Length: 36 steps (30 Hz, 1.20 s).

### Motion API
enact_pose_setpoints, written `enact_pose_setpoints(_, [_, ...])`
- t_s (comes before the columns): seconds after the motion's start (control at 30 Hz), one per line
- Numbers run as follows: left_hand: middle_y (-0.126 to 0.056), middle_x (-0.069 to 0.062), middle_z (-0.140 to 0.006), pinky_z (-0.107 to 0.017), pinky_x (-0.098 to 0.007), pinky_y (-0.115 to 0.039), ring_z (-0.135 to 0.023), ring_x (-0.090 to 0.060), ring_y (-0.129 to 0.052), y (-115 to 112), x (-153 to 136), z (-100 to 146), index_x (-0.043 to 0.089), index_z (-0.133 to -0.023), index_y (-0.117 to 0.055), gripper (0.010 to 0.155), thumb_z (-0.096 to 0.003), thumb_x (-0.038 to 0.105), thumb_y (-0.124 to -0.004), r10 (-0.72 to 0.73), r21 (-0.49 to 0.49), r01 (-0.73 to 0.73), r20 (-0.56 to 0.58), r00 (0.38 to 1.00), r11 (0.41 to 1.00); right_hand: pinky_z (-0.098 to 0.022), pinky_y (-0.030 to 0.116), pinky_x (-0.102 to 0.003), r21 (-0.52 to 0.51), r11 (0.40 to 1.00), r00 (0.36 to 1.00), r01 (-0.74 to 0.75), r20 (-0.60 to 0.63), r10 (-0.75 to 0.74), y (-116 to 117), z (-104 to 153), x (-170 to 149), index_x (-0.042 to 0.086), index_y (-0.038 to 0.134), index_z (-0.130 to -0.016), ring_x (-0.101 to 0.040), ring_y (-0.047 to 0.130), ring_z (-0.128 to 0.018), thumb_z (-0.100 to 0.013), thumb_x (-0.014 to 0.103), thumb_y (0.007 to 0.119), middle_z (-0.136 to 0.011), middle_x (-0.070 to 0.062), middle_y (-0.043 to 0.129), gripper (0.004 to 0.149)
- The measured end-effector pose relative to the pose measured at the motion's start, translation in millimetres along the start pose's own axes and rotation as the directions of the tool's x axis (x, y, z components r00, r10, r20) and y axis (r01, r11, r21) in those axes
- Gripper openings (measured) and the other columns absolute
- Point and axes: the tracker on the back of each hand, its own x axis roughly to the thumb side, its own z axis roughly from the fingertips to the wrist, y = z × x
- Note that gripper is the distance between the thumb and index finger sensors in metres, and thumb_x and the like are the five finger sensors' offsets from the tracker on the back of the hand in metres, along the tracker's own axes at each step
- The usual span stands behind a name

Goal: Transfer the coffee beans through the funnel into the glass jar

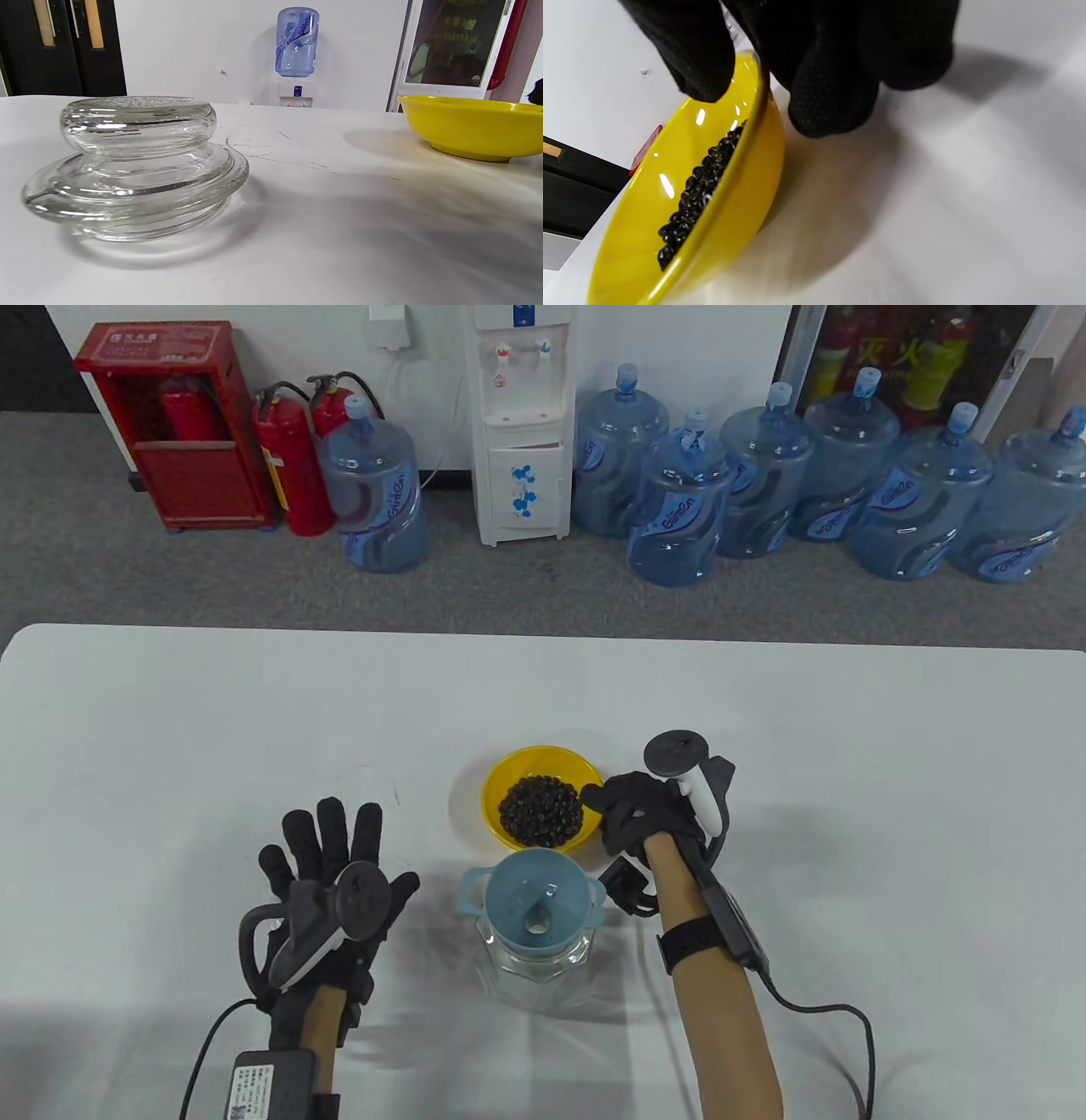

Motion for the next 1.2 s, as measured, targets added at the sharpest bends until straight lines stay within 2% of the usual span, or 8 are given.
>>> enact_pose_setpoints(0.13, [0.003, -0.01, -0.12, -0.07, -0.065, -0.008, -0.106, -0.045, 0.006, 0, -1, 0, 0.035, -0.114, -0.006, 0.081, -0.0517, 0.07, -0.043, 0.001, -0.007, -0.001, 0.0, 1.0, 1.0, -0.037, 0.087, -0.032, -0.002, 0.999, 0.999, 0.038, -0.011, -0.038, 2, -6, -3, 0.004, 0.078, -0.103, -0.014, 0.101, -0.049, -0.066, 0.041, 0.082, -0.082, -0.019, 0.095, 0.052])
enact_pose_setpoints(0.33, [0.004, -0.01, -0.119, -0.07, -0.066, -0.008, -0.106, -0.046, 0.006, 1, -2, -1, 0.033, -0.114, -0.005, 0.082, -0.0518, 0.07, -0.043, 0.0, 0.004, 0.0, -0.015, 1.0, 1.0, -0.033, 0.089, -0.03, 0.016, 0.997, 0.997, 0.076, 0.009, -0.076, 0, -7, -8, 0.001, 0.082, -0.098, -0.011, 0.103, -0.044, -0.066, 0.037, 0.083, -0.075, -0.018, 0.098, 0.048])
enact_pose_setpoints(0.57, [0.004, -0.01, -0.119, -0.07, -0.066, -0.008, -0.106, -0.046, 0.006, 0, -1, -1, 0.032, -0.115, -0.006, 0.082, -0.0516, 0.07, -0.043, -0.016, -0.023, 0.016, -0.015, 1.0, 1.0, -0.026, 0.096, -0.025, -0.168, 0.981, 0.994, 0.097, 0.066, -0.087, -17, 12, -12, -0.006, 0.084, -0.093, -0.01, 0.108, -0.038, -0.063, 0.03, 0.087, -0.065, -0.023, 0.099, 0.047])
enact_pose_setpoints(0.77, [0.004, -0.01, -0.119, -0.07, -0.066, -0.008, -0.106, -0.045, 0.006, -1, 0, -1, 0.032, -0.115, -0.007, 0.082, -0.0516, 0.07, -0.043, -0.015, -0.026, 0.014, -0.012, 1.0, 1.0, -0.025, 0.098, -0.024, -0.212, 0.963, 0.981, 0.167, 0.131, -0.141, -55, 45, -8, -0.008, 0.083, -0.093, -0.013, 0.11, -0.037, -0.062, 0.028, 0.088, -0.065, -0.025, 0.098, 0.047])
enact_pose_setpoints(0.9, [0.004, -0.011, -0.119, -0.07, -0.066, -0.008, -0.106, -0.046, 0.006, -1, 1, -1, 0.032, -0.115, -0.007, 0.082, -0.0517, 0.07, -0.043, -0.016, -0.029, 0.016, -0.01, 1.0, 0.999, -0.024, 0.099, -0.024, -0.223, 0.946, 0.962, 0.235, 0.196, -0.193, -82, 76, 4, -0.008, 0.083, -0.094, -0.014, 0.111, -0.037, -0.062, 0.027, 0.089, -0.066, -0.026, 0.098, 0.048])
enact_pose_setpoints(1.07, [0.004, -0.01, -0.119, -0.07, -0.066, -0.008, -0.106, -0.045, 0.006, -2, 2, -2, 0.032, -0.115, -0.007, 0.082, -0.0515, 0.07, -0.043, -0.013, -0.034, 0.013, -0.001, 1.0, 0.999, -0.023, 0.1, -0.023, -0.208, 0.937, 0.937, 0.28, 0.27, -0.22, -105, 117, 20, -0.009, 0.083, -0.094, -0.014, 0.111, -0.036, -0.062, 0.027, 0.089, -0.066, -0.026, 0.098, 0.048])
enact_pose_setpoints(1.2, [0.003, -0.01, -0.119, -0.07, -0.066, -0.008, -0.106, -0.046, 0.006, -6, 0, -4, 0.032, -0.116, -0.008, 0.082, -0.0515, 0.07, -0.043, -0.001, -0.056, 0.001, -0.004, 1.0, 0.998, -0.022, 0.1, -0.023, -0.223, 0.936, 0.923, 0.272, 0.337, -0.188, -112, 146, 32, -0.009, 0.083, -0.093, -0.014, 0.111, -0.035, -0.062, 0.027, 0.089, -0.065, -0.026, 0.098, 0.048])
